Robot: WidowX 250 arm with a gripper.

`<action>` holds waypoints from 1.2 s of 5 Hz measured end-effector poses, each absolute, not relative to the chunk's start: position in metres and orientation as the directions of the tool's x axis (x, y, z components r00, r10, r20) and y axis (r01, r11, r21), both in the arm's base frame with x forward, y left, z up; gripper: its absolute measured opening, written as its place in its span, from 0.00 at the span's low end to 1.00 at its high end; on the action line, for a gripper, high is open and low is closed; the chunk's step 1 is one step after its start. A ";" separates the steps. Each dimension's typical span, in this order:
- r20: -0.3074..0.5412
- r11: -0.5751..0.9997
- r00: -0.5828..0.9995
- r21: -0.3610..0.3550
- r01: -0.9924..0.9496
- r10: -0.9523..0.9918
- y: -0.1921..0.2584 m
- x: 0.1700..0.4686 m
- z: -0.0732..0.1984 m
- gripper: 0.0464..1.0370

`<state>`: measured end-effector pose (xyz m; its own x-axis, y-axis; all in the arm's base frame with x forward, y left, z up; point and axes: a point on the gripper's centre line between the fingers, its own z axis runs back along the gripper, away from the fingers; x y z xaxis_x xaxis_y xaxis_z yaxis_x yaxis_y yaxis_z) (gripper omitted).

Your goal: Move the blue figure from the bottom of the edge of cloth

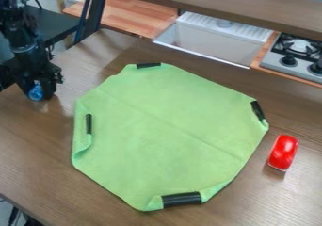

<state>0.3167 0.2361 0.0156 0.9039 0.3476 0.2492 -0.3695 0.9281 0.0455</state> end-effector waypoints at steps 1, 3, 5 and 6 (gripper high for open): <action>0.251 0.929 0.901 0.016 -0.370 0.354 0.231 0.317 0.016 0.36; 0.317 0.939 0.903 0.088 -0.331 0.289 0.181 0.323 0.068 0.35; 0.287 0.995 0.956 0.062 -0.075 0.054 0.085 0.330 0.070 0.35; 0.209 0.999 0.977 0.036 0.036 -0.043 0.031 0.331 0.044 0.35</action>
